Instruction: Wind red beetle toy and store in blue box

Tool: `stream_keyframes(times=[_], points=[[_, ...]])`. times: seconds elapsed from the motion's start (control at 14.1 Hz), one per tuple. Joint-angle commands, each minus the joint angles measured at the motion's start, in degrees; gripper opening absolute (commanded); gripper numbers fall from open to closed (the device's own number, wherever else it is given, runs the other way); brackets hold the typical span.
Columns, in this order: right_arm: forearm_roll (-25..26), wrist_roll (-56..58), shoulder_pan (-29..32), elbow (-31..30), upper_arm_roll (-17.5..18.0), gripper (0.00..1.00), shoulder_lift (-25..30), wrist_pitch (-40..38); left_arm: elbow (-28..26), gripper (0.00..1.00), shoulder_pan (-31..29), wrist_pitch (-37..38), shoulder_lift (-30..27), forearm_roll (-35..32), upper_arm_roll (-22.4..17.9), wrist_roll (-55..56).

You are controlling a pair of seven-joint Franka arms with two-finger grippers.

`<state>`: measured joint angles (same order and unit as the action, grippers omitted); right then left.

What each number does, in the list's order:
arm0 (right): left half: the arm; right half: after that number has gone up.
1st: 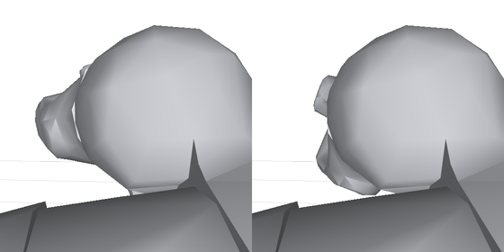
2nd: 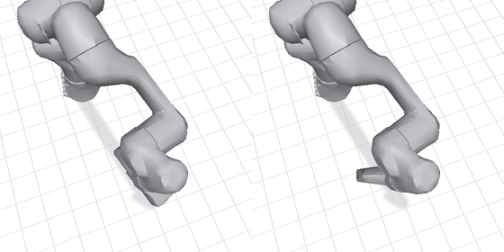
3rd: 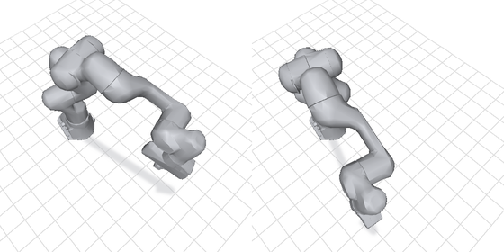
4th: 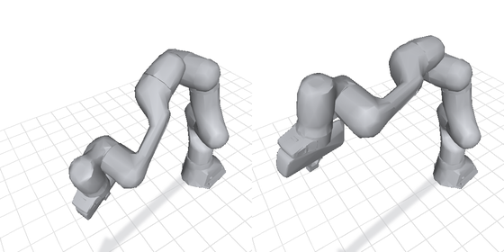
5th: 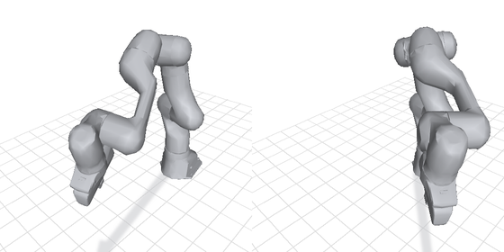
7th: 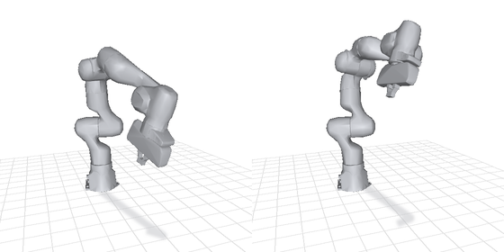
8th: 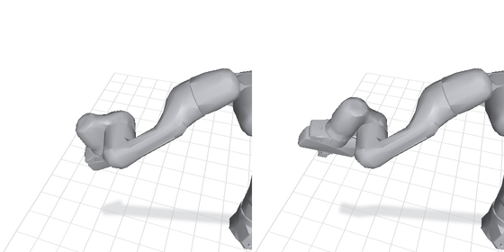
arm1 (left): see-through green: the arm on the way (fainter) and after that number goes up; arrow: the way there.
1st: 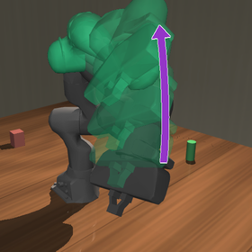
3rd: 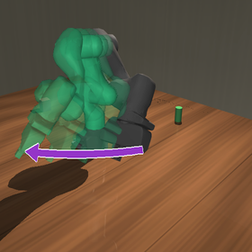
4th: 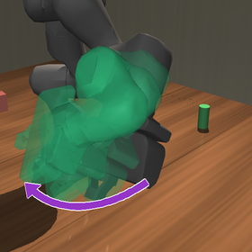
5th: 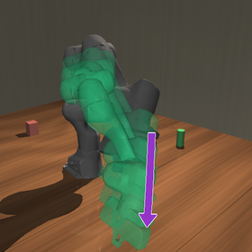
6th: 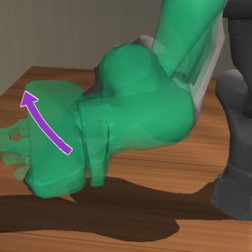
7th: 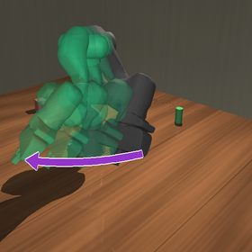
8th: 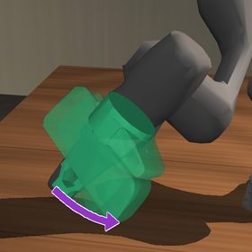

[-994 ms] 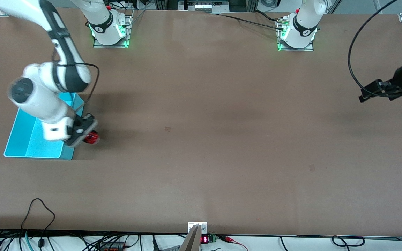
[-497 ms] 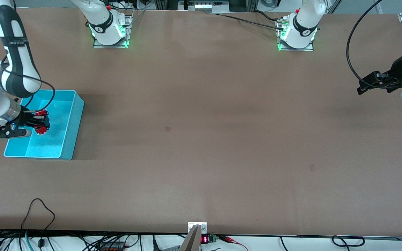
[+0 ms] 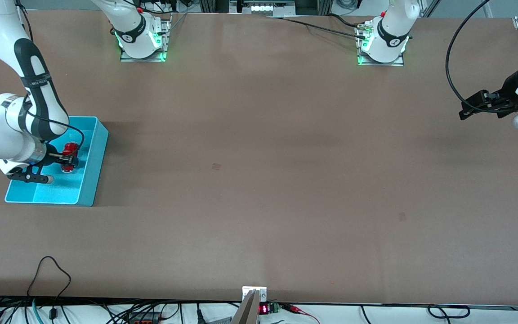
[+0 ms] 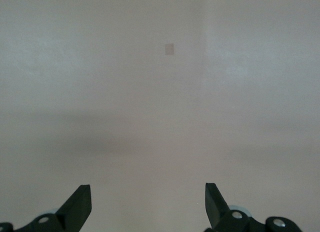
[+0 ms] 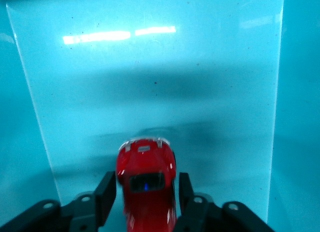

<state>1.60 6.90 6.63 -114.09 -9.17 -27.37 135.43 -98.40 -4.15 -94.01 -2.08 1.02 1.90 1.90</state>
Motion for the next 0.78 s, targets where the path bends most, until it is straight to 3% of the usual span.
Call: stream_keyframes(times=[0.0, 0.21, 0.5, 0.71], points=[[0.2, 0.6, 0.0, 0.7, 0.2, 1.00, 4.2, -1.2, -1.5, 1.00, -0.3, 0.2, -1.7, 0.2, 0.3, -1.2], [0.3, 0.5, -0.1, 4.8, 1.1, 1.00, 11.4, -8.9, -2.0, 1.00, -0.3, 0.3, -1.8, 0.2, 0.3, -1.3], [0.2, -0.4, 0.1, 16.9, 7.2, 1.00, 17.2, -25.6, -2.0, 1.00, -0.2, 0.2, -1.7, 0.2, 0.5, -1.2], [-1.3, -0.6, 0.0, 22.3, 9.3, 1.00, 19.5, -37.1, -2.0, 1.00, -0.2, 0.7, -1.9, 0.2, 0.8, -1.2]])
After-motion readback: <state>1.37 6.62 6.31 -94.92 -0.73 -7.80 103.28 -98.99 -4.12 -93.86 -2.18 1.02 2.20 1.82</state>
